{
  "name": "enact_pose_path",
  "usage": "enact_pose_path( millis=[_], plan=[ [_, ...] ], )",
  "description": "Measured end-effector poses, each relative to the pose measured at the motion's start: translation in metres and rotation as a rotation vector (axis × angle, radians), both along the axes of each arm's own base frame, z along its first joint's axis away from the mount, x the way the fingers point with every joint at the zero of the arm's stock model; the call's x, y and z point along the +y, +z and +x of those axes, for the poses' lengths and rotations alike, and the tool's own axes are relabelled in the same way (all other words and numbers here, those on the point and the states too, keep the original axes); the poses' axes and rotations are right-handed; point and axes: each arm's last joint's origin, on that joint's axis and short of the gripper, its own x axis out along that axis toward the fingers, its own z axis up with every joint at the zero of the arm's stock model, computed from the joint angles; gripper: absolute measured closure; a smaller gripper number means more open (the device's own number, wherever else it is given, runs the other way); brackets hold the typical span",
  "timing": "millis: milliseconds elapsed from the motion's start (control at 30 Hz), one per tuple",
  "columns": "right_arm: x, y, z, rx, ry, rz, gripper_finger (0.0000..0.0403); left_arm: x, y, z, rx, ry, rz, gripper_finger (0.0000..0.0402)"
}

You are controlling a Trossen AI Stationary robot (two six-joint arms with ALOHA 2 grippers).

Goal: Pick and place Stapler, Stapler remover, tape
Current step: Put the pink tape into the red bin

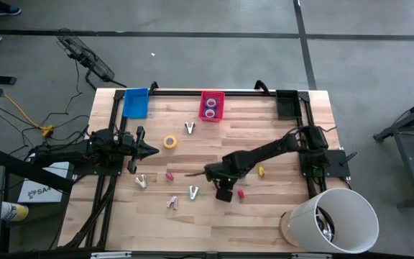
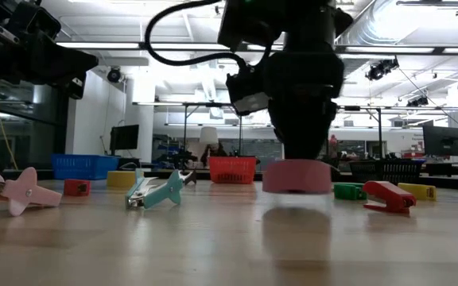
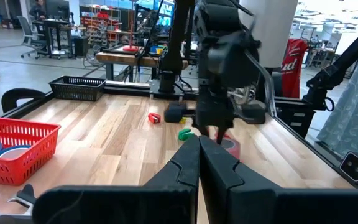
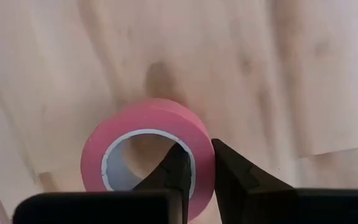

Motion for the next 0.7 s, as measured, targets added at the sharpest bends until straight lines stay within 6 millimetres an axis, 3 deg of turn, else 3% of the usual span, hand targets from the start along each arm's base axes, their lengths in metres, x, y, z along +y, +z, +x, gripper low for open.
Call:
enact_pose_path(
  millis=[267,533,700],
  plan=[
    [-0.050,0.033,0.000,-0.099,-0.074,-0.010,0.0369,0.000,0.000,0.000,0.000,0.000,0.000,0.0401],
    [-0.127,0.069,-0.012,-0.219,-0.257,-0.115,0.0367,0.000,0.000,0.000,0.000,0.000,0.000,0.0401],
    [-0.175,0.081,-0.019,-0.304,-0.381,-0.165,0.0367,0.000,0.000,0.000,0.000,0.000,0.000,0.0401]
  ],
)
